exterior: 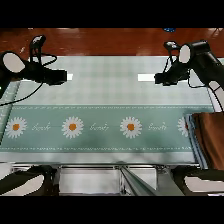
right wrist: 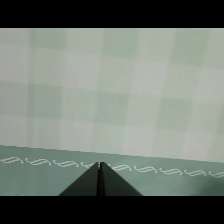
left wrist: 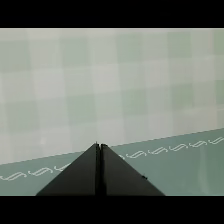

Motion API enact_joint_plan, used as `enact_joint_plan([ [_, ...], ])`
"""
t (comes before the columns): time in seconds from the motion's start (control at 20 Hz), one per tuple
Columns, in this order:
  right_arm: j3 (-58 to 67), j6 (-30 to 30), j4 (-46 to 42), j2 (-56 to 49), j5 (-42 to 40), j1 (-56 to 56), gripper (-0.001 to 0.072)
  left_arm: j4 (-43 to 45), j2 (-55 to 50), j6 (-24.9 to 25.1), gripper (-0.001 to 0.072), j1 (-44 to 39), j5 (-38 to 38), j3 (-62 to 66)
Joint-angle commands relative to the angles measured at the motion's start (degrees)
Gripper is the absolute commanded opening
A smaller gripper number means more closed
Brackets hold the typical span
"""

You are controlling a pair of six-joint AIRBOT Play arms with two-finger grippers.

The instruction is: Fold the shirts.

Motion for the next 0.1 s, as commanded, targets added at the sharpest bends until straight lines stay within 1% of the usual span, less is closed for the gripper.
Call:
enact_joint_plan([
  [0.0, 0.1, 0.0, 0.0, 0.0, 0.0, 0.0, 0.0027, 0.0, 0.0, 0.0, 0.0017, 0.0, 0.0, 0.0],
  [0.05, 0.1, 0.0, 0.0, 0.0, 0.0, 0.0, 0.0027, 0.0, 0.0, 0.1, 0.0017, 0.0, 0.0, 0.0],
])
